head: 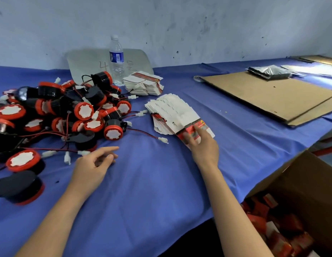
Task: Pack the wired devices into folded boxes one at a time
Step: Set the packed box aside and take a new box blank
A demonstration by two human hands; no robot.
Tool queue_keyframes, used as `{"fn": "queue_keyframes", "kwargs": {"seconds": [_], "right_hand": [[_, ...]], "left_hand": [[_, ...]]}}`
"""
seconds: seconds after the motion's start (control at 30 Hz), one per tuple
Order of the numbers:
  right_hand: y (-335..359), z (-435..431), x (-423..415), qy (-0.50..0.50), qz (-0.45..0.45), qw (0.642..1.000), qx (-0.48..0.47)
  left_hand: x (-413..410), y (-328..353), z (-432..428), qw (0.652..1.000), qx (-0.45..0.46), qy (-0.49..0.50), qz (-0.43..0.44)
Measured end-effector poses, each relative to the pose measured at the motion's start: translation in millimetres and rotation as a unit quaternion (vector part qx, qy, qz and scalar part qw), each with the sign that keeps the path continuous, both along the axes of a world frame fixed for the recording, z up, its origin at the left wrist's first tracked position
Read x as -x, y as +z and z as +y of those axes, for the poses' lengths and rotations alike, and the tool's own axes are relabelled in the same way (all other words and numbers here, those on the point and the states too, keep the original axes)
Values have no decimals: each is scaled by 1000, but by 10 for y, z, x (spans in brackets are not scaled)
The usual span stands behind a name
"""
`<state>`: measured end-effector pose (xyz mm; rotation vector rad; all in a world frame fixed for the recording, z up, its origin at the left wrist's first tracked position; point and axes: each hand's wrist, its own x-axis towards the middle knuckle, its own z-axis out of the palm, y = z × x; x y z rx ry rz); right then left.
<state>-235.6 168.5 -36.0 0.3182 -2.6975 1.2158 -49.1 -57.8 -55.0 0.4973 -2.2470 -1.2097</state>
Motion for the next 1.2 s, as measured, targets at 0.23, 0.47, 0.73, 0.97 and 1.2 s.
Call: {"fn": "queue_keyframes", "kwargs": {"seconds": [0.23,0.47,0.73,0.97,1.2], "right_hand": [[397,-309,-494,15,305,886,349],[136,-983,-936,289,-90,891,338],[-7,-942,-966,288,-59,900,321],[-22,-967,-963,290,-34,900,325],[-49,-1008,-984,341,-60,877,332]], "left_hand": [[7,47,87,994,-55,33,87],[16,134,151,970,-122,-3,208],[80,40,170,979,-133,3,157],[63,67,193,980,-121,7,159],[58,104,374,985,-124,-44,114]]}}
